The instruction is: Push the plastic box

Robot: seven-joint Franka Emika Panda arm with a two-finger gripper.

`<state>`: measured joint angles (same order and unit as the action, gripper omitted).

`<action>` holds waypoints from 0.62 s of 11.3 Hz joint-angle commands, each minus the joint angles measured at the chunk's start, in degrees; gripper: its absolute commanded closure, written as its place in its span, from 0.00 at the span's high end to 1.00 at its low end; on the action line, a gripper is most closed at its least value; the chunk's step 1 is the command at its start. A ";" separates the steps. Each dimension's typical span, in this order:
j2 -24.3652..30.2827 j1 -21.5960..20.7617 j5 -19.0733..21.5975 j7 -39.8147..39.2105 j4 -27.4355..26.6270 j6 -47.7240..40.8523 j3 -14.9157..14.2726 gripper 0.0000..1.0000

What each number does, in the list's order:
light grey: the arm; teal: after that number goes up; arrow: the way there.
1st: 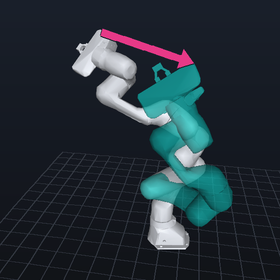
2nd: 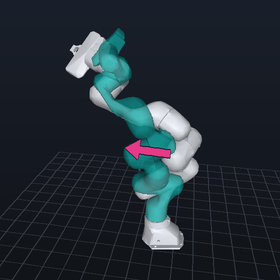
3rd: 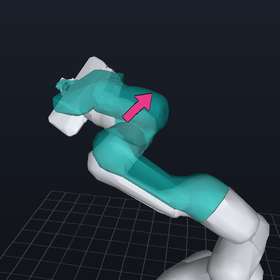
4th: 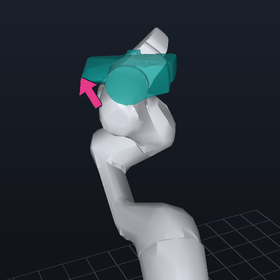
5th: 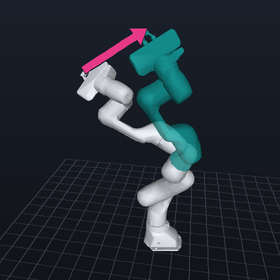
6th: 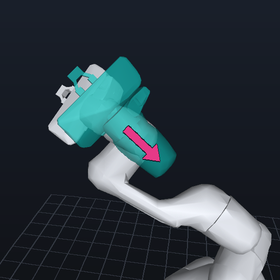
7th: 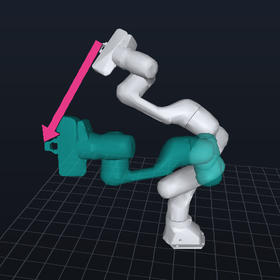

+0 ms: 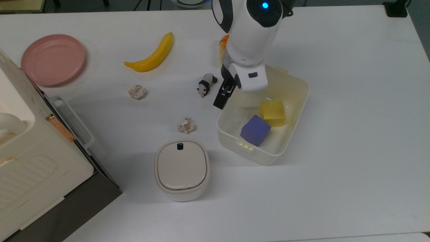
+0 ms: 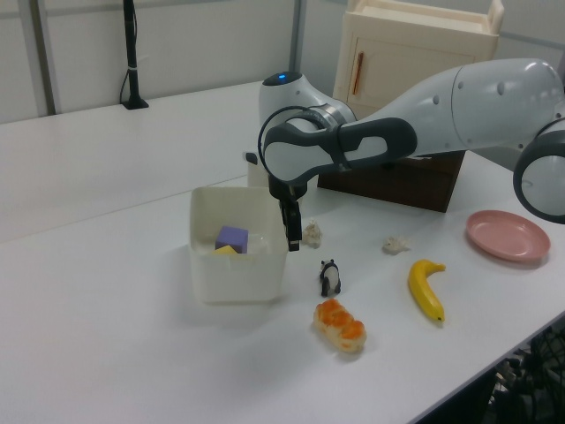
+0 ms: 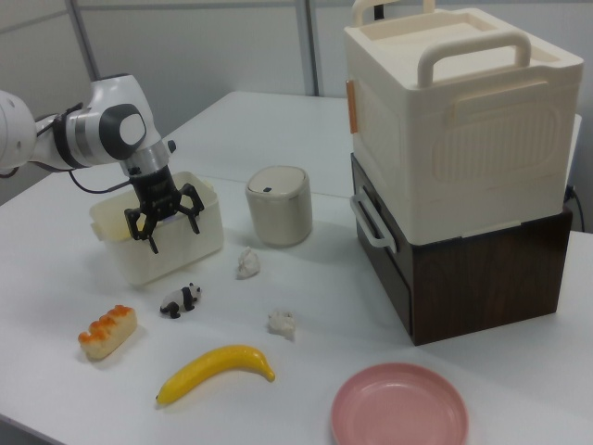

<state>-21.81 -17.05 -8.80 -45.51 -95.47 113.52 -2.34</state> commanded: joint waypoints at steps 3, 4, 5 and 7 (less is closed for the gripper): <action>-3.23 -1.84 -1.04 3.23 5.64 0.91 0.84 1.00; -3.41 -2.19 -1.04 3.32 6.35 0.91 0.84 1.00; -3.76 -2.46 -1.04 3.32 6.44 1.00 0.84 1.00; -4.21 -2.99 -1.13 5.86 7.14 2.67 0.84 1.00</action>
<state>-24.91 -19.06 -8.80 -43.07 -89.85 114.26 -1.40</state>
